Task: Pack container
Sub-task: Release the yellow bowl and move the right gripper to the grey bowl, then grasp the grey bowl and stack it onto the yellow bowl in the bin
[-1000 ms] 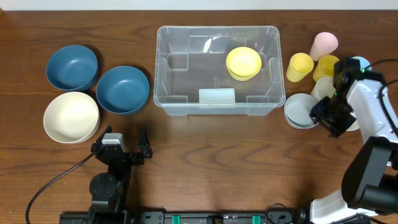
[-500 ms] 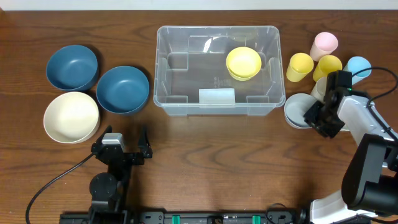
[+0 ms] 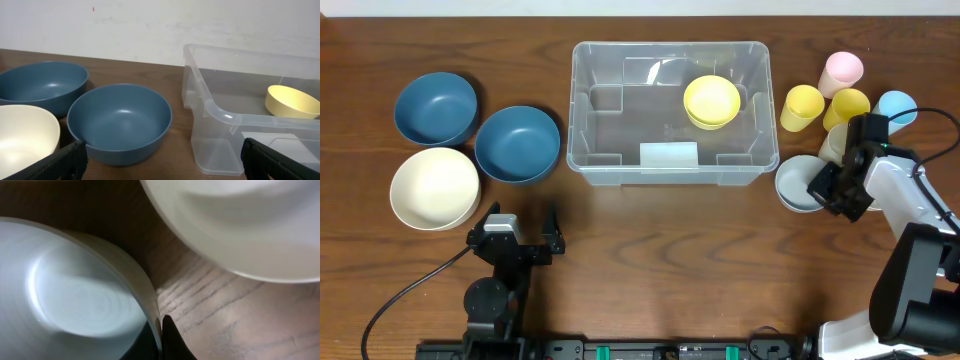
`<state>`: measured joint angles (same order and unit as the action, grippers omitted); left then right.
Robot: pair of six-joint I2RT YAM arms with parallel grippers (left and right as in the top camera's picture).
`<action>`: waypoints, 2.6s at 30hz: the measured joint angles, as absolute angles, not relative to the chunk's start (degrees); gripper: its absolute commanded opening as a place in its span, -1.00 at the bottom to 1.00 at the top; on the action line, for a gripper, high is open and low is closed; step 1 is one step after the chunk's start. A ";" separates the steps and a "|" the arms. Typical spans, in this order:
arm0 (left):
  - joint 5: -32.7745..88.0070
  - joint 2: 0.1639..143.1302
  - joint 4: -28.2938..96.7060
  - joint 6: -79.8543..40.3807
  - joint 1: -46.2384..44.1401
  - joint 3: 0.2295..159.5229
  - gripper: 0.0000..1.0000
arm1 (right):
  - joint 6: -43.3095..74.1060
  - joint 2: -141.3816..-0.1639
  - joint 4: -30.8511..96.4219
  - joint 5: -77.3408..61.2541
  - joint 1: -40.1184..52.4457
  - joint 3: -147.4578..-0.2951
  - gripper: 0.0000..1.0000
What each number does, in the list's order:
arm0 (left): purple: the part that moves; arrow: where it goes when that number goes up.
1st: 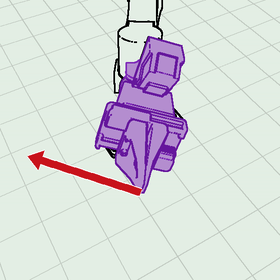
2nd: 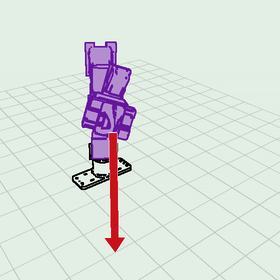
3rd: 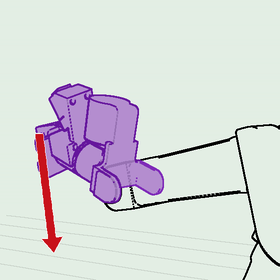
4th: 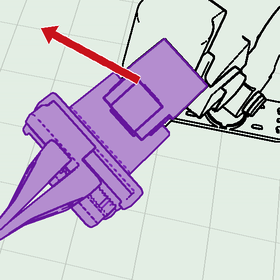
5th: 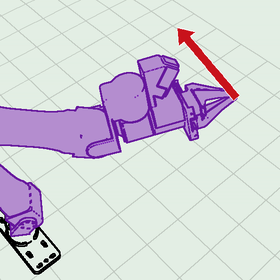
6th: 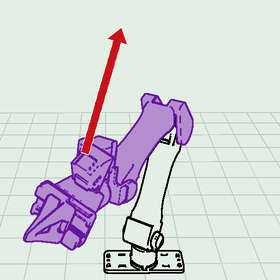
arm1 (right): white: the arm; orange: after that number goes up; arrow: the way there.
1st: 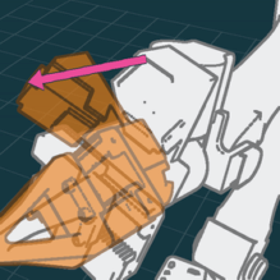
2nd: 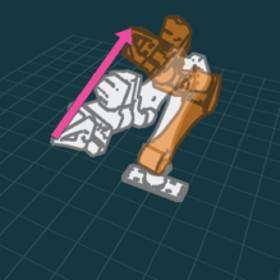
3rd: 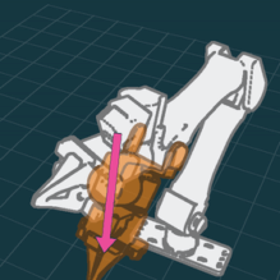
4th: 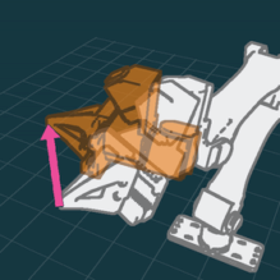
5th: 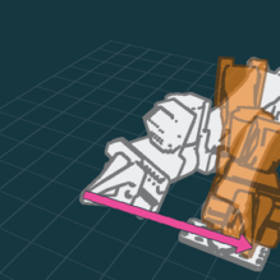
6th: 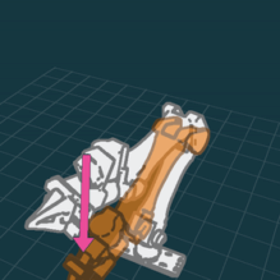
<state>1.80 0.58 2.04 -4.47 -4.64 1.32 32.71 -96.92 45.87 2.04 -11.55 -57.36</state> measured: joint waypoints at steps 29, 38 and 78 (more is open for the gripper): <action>1.80 0.60 2.02 -4.49 -4.64 1.32 0.96 | 18.09 -69.12 49.08 -6.61 4.21 -83.92 -0.94; 1.80 0.60 2.02 -4.49 -4.64 1.32 0.96 | 14.74 -86.13 42.35 2.39 15.05 -87.53 -0.92; 1.80 0.60 2.02 -4.49 -4.64 1.32 0.96 | 10.70 -115.35 42.89 8.86 16.14 -96.73 0.50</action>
